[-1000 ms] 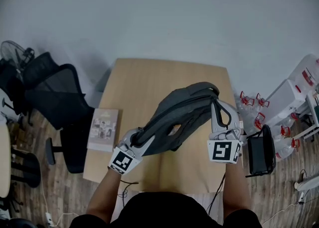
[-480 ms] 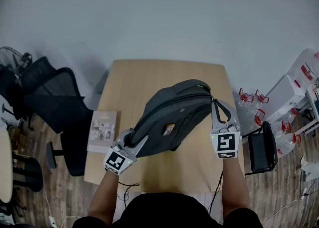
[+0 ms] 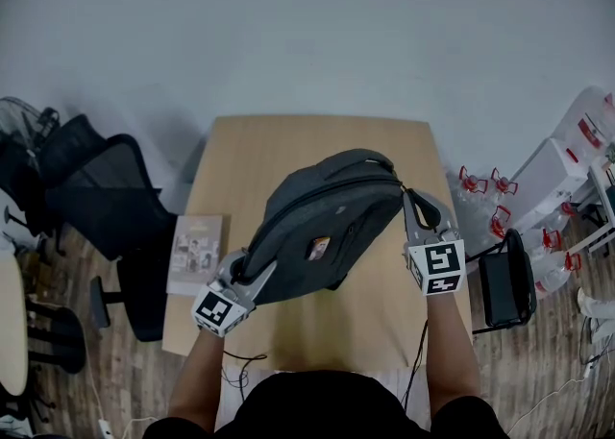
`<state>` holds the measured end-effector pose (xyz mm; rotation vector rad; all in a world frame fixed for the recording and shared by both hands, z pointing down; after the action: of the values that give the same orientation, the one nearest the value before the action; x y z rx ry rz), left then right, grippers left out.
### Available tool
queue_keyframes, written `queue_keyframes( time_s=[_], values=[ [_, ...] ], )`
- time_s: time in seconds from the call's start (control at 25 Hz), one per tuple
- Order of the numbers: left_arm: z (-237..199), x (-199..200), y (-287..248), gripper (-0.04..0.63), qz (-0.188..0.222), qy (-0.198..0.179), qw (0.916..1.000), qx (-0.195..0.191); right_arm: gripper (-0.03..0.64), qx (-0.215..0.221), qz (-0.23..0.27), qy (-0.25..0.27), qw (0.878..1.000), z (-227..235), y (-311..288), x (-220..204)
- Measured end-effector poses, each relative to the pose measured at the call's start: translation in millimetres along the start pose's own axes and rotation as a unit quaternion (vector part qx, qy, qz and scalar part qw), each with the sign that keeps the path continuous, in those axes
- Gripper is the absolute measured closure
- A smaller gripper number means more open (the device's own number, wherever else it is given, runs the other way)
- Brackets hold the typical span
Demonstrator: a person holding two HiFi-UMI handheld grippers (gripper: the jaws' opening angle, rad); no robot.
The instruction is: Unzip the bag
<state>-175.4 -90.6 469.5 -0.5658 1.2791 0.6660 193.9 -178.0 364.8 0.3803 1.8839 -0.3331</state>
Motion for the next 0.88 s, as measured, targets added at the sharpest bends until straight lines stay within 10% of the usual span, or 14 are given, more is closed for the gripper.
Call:
queue_keyframes(
  time_s=[0.88],
  values=[
    [-4.8,-4.2,1.0,0.469,0.001,0.024,0.9997,0.008,0.603,0.011,0.003,0.002,1.000,0.9,-4.2,-7.0]
  ],
)
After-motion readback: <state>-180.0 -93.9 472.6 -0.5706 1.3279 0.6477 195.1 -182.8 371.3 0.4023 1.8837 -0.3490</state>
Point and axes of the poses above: the fingertips, and each gripper's own axes: y backward along the fingers, z to its right, x out of its top, the point moved 10 cm from there along y, backward along the fingers, and after that the axes turned 1 degree about -x, right-handed, at the moved point
